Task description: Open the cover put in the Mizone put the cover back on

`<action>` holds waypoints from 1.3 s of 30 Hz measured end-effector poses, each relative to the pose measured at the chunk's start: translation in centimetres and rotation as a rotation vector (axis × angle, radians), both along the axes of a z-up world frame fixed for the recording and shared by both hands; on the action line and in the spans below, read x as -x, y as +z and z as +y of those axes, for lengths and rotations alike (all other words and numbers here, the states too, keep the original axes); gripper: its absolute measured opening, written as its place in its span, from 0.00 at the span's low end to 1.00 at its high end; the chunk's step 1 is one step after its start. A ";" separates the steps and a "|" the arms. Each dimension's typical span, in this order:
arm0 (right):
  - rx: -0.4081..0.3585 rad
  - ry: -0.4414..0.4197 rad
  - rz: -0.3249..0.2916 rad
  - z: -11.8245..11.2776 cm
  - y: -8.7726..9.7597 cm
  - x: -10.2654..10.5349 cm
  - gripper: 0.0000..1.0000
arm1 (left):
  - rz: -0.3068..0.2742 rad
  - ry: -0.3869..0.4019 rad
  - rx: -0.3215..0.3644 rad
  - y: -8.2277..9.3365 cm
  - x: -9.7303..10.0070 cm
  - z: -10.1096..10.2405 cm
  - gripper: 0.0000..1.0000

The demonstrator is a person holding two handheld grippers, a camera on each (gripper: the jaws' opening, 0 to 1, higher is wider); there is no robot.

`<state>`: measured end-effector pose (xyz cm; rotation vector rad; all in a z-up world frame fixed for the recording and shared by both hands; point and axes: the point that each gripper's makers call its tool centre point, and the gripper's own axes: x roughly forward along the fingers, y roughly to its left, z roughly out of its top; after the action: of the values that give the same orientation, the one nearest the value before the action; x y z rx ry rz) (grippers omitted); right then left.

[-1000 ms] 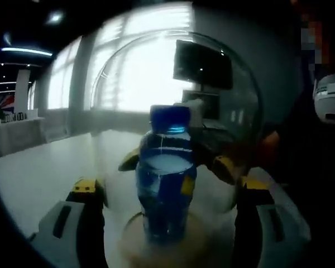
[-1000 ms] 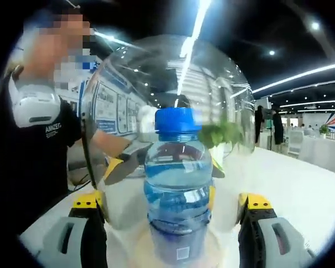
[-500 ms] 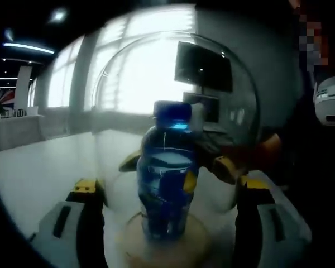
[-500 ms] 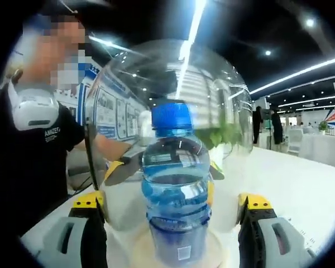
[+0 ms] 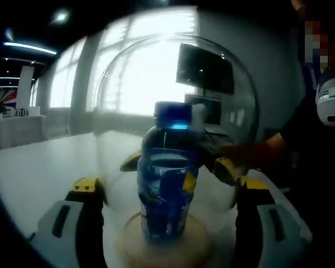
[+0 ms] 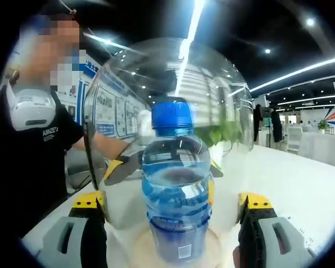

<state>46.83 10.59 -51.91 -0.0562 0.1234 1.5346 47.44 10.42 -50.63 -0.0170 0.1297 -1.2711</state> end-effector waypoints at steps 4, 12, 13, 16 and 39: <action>0.022 -0.018 0.004 -0.2 -0.2 -0.2 0.90 | -0.004 0.019 -0.009 0.2 0.1 0.1 0.83; 0.070 -0.070 0.000 -0.5 -0.2 0.0 0.90 | -0.015 0.061 -0.013 0.3 0.5 0.9 0.80; 0.072 -0.077 0.002 -0.6 -0.2 0.0 0.90 | -0.016 0.072 -0.013 0.4 0.6 1.0 0.79; 0.035 -0.106 0.012 -1.4 0.7 0.3 0.90 | -0.016 0.092 -0.008 0.5 0.7 1.1 0.79; 0.012 -0.437 0.058 -4.3 1.2 1.7 0.90 | 0.027 0.301 -0.063 -0.4 2.8 4.0 0.58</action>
<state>45.15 6.25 -50.69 0.0065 0.1783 1.0997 44.64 14.37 -51.07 0.0011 0.1834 -0.9661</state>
